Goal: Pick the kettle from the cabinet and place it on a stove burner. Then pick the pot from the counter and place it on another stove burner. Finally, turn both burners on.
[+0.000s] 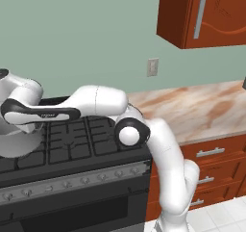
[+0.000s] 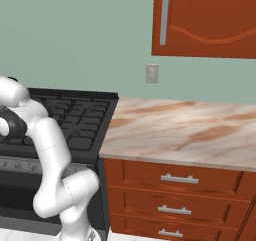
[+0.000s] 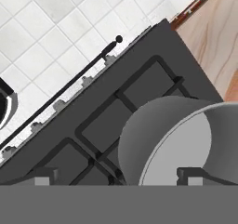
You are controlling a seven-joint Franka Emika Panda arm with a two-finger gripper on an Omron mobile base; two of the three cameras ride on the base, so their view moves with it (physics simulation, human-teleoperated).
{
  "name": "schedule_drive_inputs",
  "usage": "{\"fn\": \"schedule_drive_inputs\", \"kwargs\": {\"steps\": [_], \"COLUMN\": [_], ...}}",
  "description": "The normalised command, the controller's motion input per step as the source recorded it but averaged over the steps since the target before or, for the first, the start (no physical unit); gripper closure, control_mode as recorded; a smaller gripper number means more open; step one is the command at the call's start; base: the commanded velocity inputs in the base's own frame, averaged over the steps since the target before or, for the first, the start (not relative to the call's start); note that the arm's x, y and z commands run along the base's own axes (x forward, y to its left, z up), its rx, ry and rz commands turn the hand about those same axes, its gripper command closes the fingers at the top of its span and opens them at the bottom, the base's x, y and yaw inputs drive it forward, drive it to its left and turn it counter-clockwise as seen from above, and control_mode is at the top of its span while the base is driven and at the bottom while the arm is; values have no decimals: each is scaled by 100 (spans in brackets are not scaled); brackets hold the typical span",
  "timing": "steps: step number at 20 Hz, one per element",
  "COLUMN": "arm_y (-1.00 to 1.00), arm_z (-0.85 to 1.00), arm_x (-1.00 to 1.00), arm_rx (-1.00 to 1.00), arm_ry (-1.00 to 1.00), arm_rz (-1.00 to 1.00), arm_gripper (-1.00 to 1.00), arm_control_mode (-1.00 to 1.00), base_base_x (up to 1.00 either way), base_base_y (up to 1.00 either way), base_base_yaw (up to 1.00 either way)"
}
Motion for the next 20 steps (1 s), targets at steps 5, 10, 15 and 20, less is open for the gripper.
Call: {"fn": "schedule_drive_inputs", "kwargs": {"steps": [5,10,15,20], "arm_y": [-11,-10,-5,-3], "arm_z": [23,17,13,12], "arm_x": [-37,-43,-46,-49], "arm_rx": [0,0,0,0], "arm_ry": [-8,-9,-10,-12], "arm_rz": [1,0,0,0], "arm_gripper": [-100,-100,-100,-100], "arm_control_mode": [-100,-100,-100,-100], "base_base_x": [0,0,0,0], "base_base_y": [0,0,0,0], "base_base_yaw": [0,0,0,0]}}
